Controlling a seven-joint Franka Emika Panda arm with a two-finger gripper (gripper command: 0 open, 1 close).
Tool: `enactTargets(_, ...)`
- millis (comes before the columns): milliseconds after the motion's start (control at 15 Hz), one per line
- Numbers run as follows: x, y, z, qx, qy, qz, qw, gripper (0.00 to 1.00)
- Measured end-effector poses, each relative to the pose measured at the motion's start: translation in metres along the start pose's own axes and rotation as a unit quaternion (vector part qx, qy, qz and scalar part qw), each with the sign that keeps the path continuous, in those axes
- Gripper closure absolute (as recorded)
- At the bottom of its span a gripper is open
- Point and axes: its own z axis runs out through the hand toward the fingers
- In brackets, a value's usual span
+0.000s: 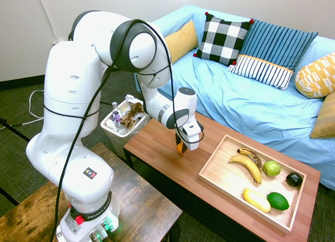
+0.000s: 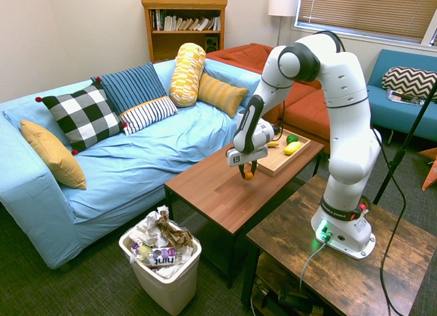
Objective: Put the tangerine in the tray
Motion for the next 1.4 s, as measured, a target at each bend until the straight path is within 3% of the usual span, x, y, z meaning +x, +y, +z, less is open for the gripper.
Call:
enactTargets(267, 0.068, 0.036, -0.065, 0.010, 0.008, 0.048, 0.999, 1.00)
enactTargets(467, 0.127, 0.072, -0.072, 0.010, 0.003, 0.105, 0.994, 1.00)
enactTargets(733, 0.184, 0.078, -0.039, -0.001, -0.006, 0.172, 0.985, 1.00)
enactTargets(1267, 0.242, 0.054, 0.037, -0.037, -0.011, 0.238, 0.970, 1.00)
enactTargets(1333, 0.243, 0.052, 0.045, -0.038, -0.014, 0.241, 0.970, 0.00)
enactTargets(1400, 0.242, 0.049, 0.050, -0.038, -0.017, 0.241, 0.970, 0.00)
